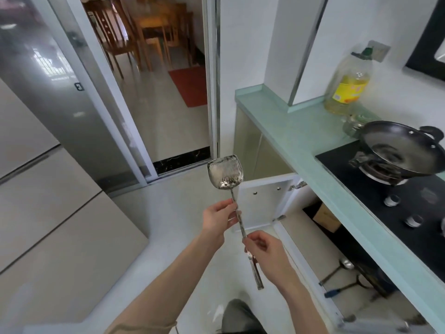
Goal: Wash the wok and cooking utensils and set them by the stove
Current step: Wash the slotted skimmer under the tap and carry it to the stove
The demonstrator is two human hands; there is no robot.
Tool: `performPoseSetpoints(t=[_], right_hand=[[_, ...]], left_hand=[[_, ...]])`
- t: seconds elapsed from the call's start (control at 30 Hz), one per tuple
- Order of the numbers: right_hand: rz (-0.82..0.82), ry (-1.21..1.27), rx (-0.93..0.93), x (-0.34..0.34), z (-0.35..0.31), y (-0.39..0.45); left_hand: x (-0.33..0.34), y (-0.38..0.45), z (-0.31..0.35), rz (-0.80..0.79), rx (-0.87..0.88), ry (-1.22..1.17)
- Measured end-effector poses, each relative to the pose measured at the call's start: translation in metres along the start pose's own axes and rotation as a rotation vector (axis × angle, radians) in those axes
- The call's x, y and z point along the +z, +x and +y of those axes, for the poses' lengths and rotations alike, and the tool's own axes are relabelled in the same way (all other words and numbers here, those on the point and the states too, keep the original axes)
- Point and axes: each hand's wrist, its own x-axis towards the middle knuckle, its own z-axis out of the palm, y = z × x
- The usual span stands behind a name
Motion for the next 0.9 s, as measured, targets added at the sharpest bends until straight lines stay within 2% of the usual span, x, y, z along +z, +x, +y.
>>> performPoseSetpoints(t=[0.23, 0.43, 0.63, 0.9], right_hand=[[-0.019, 0.091, 0.034, 0.038, -0.038, 0.096], [-0.071, 0.225, 0.115, 0.045, -0.057, 0.201], [-0.102, 0.217, 0.151, 0.052, -0.091, 0.296], [0.083, 0.327, 0.143, 0.030, -0.116, 0.384]], left_hand=[[-0.013, 0.090, 0.057, 0.010, -0.024, 0.027], [-0.004, 0.188, 0.113, -0.055, -0.046, 0.123], [0.013, 0.276, 0.172, -0.100, -0.049, 0.224], [0.065, 0.365, 0.212, -0.169, -0.101, 0.261]])
